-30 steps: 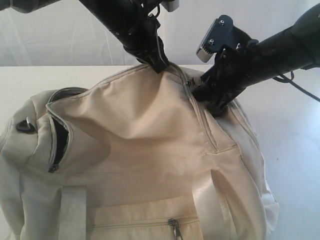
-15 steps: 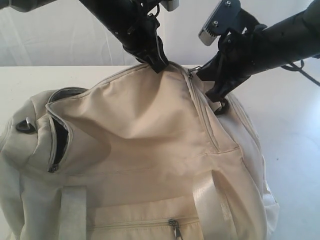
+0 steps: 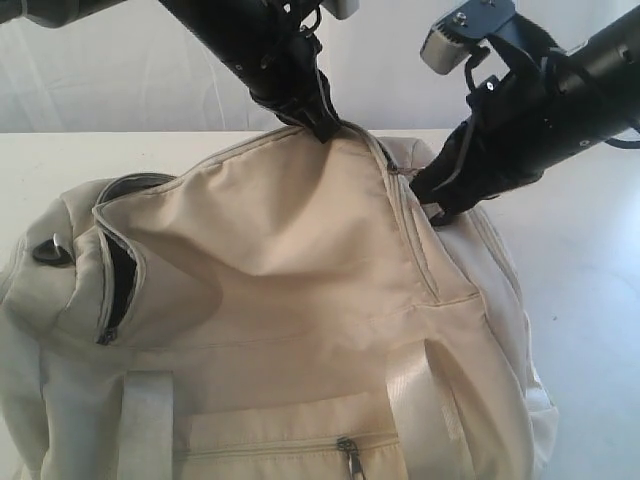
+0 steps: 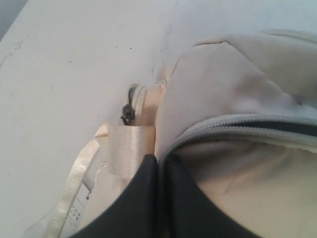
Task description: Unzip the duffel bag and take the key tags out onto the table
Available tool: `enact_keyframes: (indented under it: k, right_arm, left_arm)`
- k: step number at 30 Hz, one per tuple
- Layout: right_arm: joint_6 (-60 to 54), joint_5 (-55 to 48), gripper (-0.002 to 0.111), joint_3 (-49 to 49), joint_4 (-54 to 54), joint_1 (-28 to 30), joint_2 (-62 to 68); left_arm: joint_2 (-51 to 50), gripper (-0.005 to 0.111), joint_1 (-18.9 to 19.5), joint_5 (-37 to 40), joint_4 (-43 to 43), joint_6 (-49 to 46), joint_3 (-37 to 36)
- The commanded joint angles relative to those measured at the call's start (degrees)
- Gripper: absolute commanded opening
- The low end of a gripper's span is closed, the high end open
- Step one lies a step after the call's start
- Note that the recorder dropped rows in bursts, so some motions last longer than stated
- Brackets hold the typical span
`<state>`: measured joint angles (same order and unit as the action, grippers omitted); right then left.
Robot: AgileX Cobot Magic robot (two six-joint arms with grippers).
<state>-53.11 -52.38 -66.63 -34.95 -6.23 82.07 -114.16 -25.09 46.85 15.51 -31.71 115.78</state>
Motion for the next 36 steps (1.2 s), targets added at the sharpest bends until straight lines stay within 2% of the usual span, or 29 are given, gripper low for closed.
enact_keyframes:
  k: [1,5,10,16,21,24,29,31,36]
  right_arm:
    - [4.6,-8.0,0.000,-0.1,0.5,0.0,-0.9]
    - [6.0,-13.2,0.000,0.6,0.5,0.0,-1.1]
    - [13.3,-17.6,0.000,6.8,8.0,0.0,-5.0]
    - [12.9,-17.3,0.000,15.5,8.3,0.0,-7.2]
    - [12.4,-8.8,0.000,16.4,7.4,0.0,-7.2]
    - [11.6,-8.5,0.016,16.4,5.7,0.0,-7.6]
    - [11.6,-7.4,0.059,15.8,3.7,0.0,-9.2]
    - [11.6,-6.2,0.069,15.8,3.7,0.0,-9.7]
    - [11.6,-7.1,0.070,12.4,3.7,0.0,-12.6]
  left_arm:
    - [0.6,0.000,0.4,-2.5,-0.4,2.4,0.3]
    - [0.6,0.000,0.4,-2.9,-1.3,2.7,0.3]
    - [0.6,0.000,0.4,-2.7,-3.8,3.9,0.3]
    - [0.6,0.000,0.4,-2.4,-3.9,3.9,0.3]
    - [0.6,0.003,0.4,-0.9,-3.9,3.9,0.3]
    - [0.6,0.013,0.4,-0.1,-3.9,3.9,0.3]
    - [1.2,0.026,0.4,0.6,-3.6,4.8,0.3]
    - [1.8,0.033,0.4,1.3,-3.9,5.1,0.3]
    - [5.0,0.048,0.4,7.2,-4.3,5.1,0.3]
